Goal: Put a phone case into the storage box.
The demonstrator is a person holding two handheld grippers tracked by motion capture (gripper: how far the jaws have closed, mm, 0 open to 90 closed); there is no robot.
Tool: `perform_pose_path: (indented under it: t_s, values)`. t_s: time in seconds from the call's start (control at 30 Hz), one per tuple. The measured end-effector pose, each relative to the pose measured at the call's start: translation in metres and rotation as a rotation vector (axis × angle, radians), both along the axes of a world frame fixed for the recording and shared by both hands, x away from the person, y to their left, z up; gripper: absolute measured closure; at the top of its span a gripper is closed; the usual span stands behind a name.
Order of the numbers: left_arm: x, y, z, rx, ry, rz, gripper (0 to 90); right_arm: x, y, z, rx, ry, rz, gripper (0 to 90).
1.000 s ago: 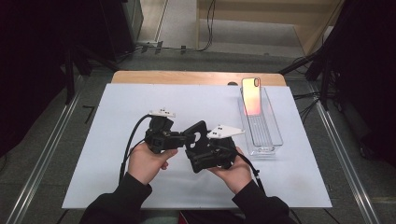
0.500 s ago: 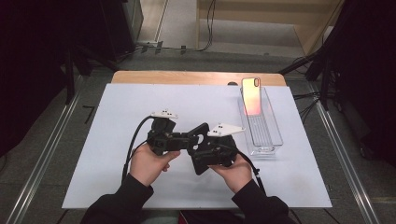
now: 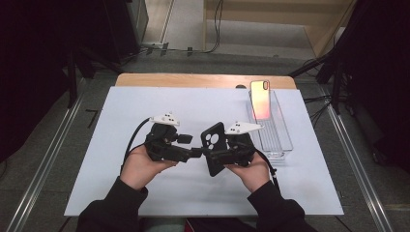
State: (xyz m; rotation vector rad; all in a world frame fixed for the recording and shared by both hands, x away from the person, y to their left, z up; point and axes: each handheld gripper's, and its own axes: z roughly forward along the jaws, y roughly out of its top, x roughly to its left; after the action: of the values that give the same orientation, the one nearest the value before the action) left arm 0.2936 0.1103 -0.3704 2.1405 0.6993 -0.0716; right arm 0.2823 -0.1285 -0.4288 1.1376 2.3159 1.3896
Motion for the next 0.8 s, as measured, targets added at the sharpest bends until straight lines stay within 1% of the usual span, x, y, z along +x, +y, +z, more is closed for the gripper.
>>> perform_pose_path:
  t_s: [0.13,0.17,0.2,0.23,0.3,0.37,0.4,0.47,0.57,0.7,0.77,0.8]
  values:
    - [-0.001,0.005,-0.006,0.017,-0.031,-0.035,31.7,0.003,-0.008,0.003,0.026,0.009,0.026,12.5]
    - [-0.001,0.007,-0.009,0.008,-0.024,-0.047,31.7,0.004,-0.010,0.005,0.031,0.010,0.032,12.5]
    - [-0.001,0.008,-0.010,0.005,-0.019,-0.049,31.7,0.005,-0.013,0.006,0.039,0.018,0.052,12.5]
    - [-0.001,0.010,-0.013,-0.010,-0.007,-0.055,31.7,0.005,-0.013,0.007,0.040,0.021,0.056,12.5]
    - [-0.001,0.013,-0.018,-0.016,-0.002,-0.065,31.6,0.005,-0.017,0.011,0.048,0.013,0.072,12.5]
    - [-0.003,0.015,-0.024,-0.003,-0.015,-0.065,29.9,0.005,-0.021,0.015,0.048,0.011,0.077,12.5]
    - [-0.003,0.016,-0.026,-0.001,-0.021,-0.073,29.6,0.006,-0.022,0.016,0.050,0.010,0.080,12.5]
    - [-0.006,0.018,-0.032,0.018,-0.034,-0.082,29.6,0.006,-0.026,0.019,0.040,0.011,0.083,12.5]
    - [-0.011,0.022,-0.042,0.028,-0.062,-0.086,29.6,0.007,-0.032,0.022,0.037,0.014,0.085,12.5]
    - [-0.016,0.029,-0.052,0.050,-0.064,-0.075,29.6,0.009,-0.040,0.027,0.049,0.019,0.085,12.5]
    - [-0.018,0.033,-0.057,0.053,-0.063,-0.073,29.6,0.009,-0.043,0.029,0.052,0.014,0.083,12.5]
    - [-0.019,0.035,-0.059,0.062,-0.065,-0.069,29.6,0.009,-0.045,0.030,0.048,0.014,0.084,12.5]
